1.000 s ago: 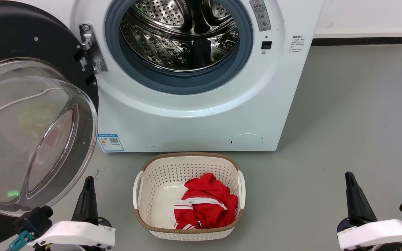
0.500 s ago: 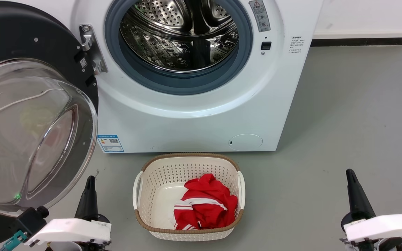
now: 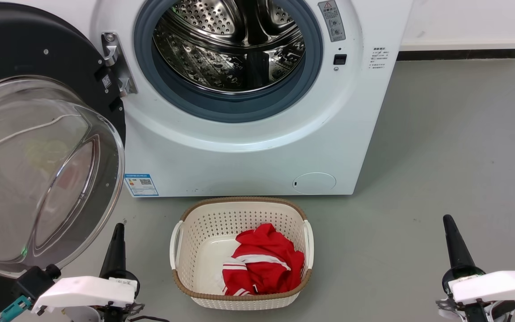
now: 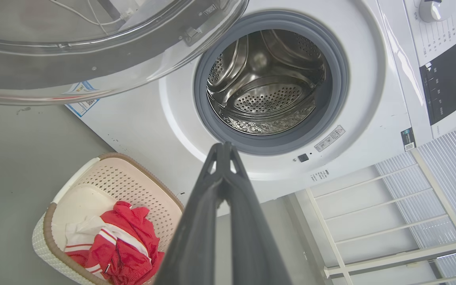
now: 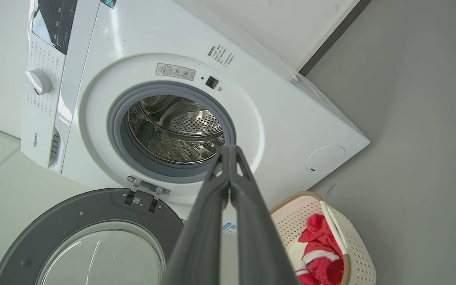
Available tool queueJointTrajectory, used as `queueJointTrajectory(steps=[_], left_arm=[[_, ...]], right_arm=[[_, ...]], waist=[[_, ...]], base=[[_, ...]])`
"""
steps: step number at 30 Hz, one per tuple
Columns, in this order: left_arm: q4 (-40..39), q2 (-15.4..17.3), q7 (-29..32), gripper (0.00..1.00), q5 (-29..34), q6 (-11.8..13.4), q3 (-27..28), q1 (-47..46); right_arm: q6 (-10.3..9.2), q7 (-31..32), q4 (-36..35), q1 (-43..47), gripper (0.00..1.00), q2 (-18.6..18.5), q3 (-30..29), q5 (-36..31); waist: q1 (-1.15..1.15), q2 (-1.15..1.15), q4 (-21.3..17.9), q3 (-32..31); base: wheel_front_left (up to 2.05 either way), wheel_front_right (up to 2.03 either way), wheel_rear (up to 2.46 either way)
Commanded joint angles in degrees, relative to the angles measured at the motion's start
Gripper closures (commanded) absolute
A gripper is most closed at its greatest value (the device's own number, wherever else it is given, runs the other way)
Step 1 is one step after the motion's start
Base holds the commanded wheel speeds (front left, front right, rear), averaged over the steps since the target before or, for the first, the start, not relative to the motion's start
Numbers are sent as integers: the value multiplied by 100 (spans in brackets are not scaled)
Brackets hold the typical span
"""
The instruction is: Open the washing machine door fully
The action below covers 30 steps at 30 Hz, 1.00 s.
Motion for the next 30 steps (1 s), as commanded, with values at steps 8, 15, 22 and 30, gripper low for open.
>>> queueJointTrajectory(steps=[8, 15, 22, 30], left_arm=[[14, 15, 158, 100, -614, -32, 24, -189], [52, 14, 263, 100, -1034, -35, 30, -215], [84, 13, 348, 100, -1373, -42, 33, -242], [127, 11, 458, 100, -1804, -50, 39, -280]], right_arm=[[1, 144, 35, -200, 100, -42, -45, 621], [1, 244, 88, -248, 100, -40, -71, 1037], [1, 330, 136, -292, 100, -37, -95, 1368], [0, 441, 194, -348, 100, -31, -126, 1788]], waist=[[0, 0, -5, -9], [0, 0, -9, -17], [0, 0, -13, -24], [0, 0, -18, -32]], base=[[0, 0, 0], [0, 0, 0], [0, 0, 0], [0, 0, 0]])
